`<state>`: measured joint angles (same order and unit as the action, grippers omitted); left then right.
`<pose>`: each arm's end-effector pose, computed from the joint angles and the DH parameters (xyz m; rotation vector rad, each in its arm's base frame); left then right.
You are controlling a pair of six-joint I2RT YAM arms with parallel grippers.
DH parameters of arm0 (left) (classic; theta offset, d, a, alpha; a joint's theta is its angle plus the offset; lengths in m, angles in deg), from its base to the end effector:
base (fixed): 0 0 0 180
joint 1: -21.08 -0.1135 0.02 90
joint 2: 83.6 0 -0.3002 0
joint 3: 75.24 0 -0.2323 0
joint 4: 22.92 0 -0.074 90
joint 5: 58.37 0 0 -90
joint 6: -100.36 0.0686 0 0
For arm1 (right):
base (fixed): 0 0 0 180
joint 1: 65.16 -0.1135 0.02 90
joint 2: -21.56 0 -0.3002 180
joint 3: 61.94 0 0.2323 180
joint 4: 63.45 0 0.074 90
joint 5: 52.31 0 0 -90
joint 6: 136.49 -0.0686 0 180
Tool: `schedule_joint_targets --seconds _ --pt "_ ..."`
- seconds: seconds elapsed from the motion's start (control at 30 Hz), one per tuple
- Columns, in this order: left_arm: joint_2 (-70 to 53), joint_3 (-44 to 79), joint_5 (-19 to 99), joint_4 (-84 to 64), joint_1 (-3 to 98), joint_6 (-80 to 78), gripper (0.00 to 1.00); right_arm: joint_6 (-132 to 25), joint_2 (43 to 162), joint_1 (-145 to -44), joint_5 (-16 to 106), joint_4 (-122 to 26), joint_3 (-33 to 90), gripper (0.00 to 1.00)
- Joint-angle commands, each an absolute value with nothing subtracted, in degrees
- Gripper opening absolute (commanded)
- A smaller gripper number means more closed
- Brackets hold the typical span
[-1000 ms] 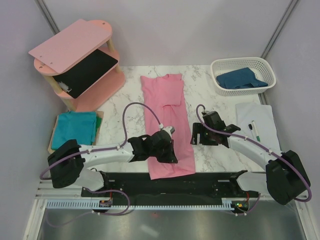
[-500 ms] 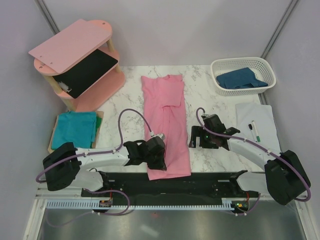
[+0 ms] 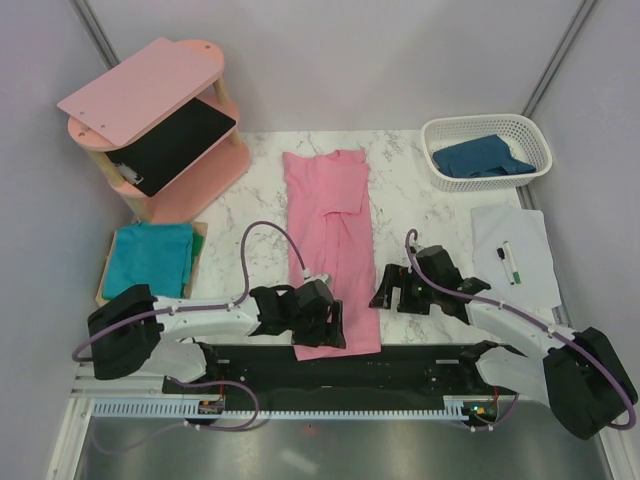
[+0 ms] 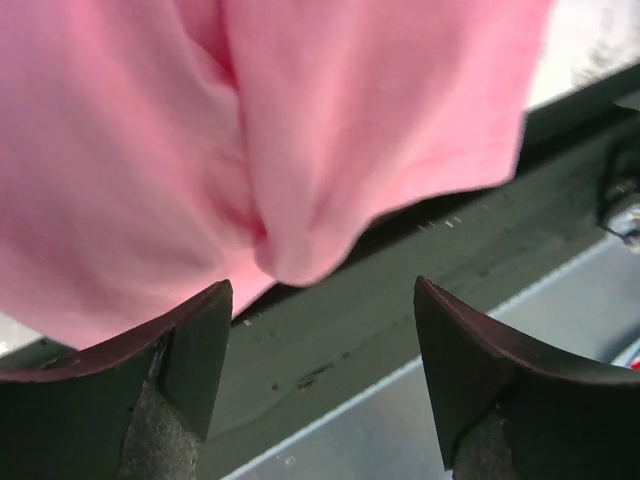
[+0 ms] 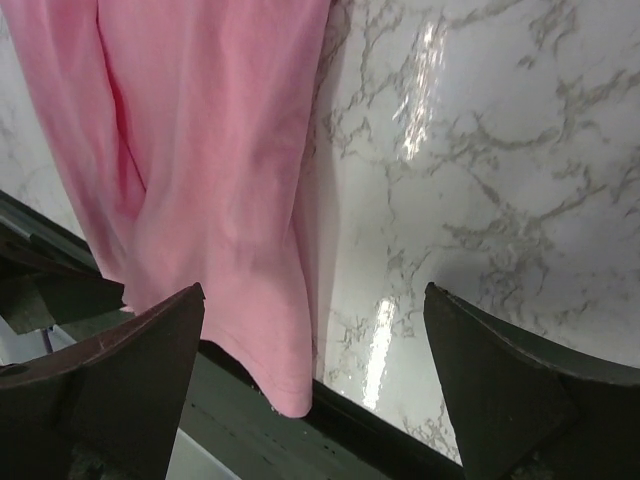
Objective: Fold and stack the t-shirts
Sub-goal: Rotate the tshirt 90 degrees, then grab the bottom of the folded rectangular tshirt with both arms
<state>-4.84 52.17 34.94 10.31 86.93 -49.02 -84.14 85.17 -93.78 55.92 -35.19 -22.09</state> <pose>0.0956 -0.2229 0.1828 0.1837 2.8500 -0.7317 0.1520 0.1074 0.1791 0.0622 2.6312 0.8474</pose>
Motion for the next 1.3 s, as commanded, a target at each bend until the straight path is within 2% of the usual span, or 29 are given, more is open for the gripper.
schedule_joint_targets --seconds 0.0,0.13,0.23,0.4,0.63,0.77,0.97,1.2,1.27 --pt "-13.19 52.08 31.80 12.52 88.76 -50.46 0.81 -87.88 79.23 -95.65 58.78 -32.50 -25.26 0.98" --pt "-20.22 56.12 24.70 18.05 88.76 -51.95 0.87 -90.95 74.21 -97.67 58.51 -30.47 -28.15 0.97" --pt "-23.04 58.32 22.14 23.59 88.58 -53.18 0.87 -93.59 71.13 -99.17 58.87 -30.73 -32.19 0.91" --pt "-24.27 62.27 20.46 28.25 88.50 -57.22 0.83 -97.90 70.60 -101.54 60.54 -36.70 -36.59 0.70" --pt "-22.87 67.11 20.11 24.22 88.58 -60.66 0.81 -99.66 77.36 -104.18 61.24 -42.86 -36.51 0.68" --pt "-22.25 68.43 20.46 18.17 88.50 -60.74 0.73 -99.75 80.26 -105.23 61.41 -43.13 -36.34 0.65" --pt "-19.98 67.47 21.78 13.06 88.50 -59.17 0.63 -100.89 78.34 -105.41 61.50 -41.11 -38.35 0.62" --pt "-10.94 64.14 24.50 6.38 88.58 -56.27 0.63 -100.45 77.01 -105.41 61.68 -38.20 -39.06 0.61" --pt "-9.87 63.34 24.60 4.88 88.67 -55.74 0.58 -100.10 76.75 -105.50 61.77 -38.03 -39.32 0.60"
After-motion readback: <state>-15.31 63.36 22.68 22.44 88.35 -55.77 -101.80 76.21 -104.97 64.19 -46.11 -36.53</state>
